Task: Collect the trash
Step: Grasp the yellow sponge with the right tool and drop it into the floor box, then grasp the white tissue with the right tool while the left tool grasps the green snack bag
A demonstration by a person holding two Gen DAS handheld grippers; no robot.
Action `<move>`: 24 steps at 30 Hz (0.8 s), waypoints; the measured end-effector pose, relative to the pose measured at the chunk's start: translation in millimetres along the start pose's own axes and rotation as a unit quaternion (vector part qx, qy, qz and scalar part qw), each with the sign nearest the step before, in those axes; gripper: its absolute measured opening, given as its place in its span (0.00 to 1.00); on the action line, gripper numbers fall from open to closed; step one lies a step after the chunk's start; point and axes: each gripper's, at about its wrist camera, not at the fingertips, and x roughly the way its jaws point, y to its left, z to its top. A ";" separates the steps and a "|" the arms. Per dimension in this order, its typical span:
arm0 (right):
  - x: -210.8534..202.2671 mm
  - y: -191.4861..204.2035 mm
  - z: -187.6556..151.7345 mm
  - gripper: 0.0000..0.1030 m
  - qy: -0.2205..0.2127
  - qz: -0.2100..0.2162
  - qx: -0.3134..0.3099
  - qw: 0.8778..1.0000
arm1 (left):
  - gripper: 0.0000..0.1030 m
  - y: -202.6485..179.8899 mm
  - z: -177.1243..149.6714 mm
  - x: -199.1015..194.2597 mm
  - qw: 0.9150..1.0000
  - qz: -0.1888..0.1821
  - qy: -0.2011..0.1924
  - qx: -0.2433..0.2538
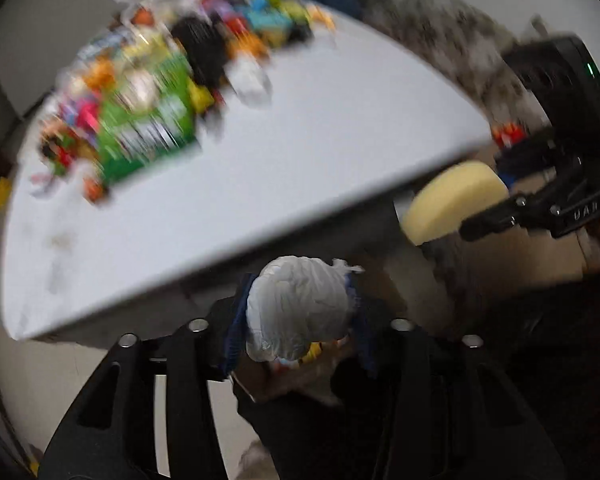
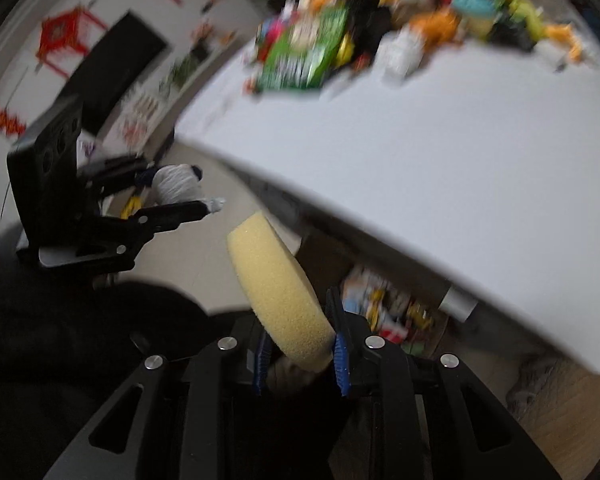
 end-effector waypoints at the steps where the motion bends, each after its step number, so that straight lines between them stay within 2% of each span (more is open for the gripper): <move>1: 10.0 -0.2 -2.5 0.41 0.007 -0.012 -0.005 1.000 | 0.67 -0.6 -7.9 17.4 1.000 0.001 0.023 0.004; 2: 23.2 -2.3 -4.0 0.54 0.017 -0.022 -0.010 1.000 | 0.77 4.2 -12.4 32.9 0.999 0.000 0.041 0.004; 3: 35.2 -5.1 -5.7 0.59 0.023 -0.028 -0.011 0.999 | 0.78 2.6 -16.9 41.5 0.999 -0.004 0.049 0.002; 6: 69.8 -21.6 -8.7 0.60 0.052 -0.038 0.016 0.998 | 0.78 14.6 -26.8 77.7 0.995 -0.010 0.095 -0.020; 9: 66.6 -22.4 -9.9 0.60 0.050 -0.041 0.021 0.998 | 0.78 28.7 -31.7 88.0 0.992 -0.011 0.117 -0.046; 13: 20.1 -11.1 2.8 0.60 -0.006 -0.036 0.009 0.999 | 0.78 40.0 -27.9 59.1 0.995 0.004 0.087 -0.048; 15: -3.3 -11.1 22.6 0.60 -0.044 -0.038 0.017 0.998 | 0.78 48.2 -20.0 37.8 0.996 0.013 0.063 -0.059; 17: -21.5 -17.0 55.3 0.64 -0.090 -0.043 0.037 0.994 | 0.83 60.6 -11.9 22.9 0.996 0.027 0.039 -0.074; 19: -25.5 -26.0 90.9 0.65 -0.123 -0.071 0.059 0.988 | 0.84 74.3 -0.6 12.1 0.995 0.047 0.016 -0.084; 21: -22.0 -36.9 123.0 0.65 -0.145 -0.093 0.083 0.982 | 0.84 84.1 8.6 7.9 0.994 0.059 0.008 -0.091; 24: -4.8 -58.7 176.2 0.64 -0.167 -0.102 0.143 0.970 | 0.84 96.6 19.2 5.2 0.993 0.071 -0.003 -0.095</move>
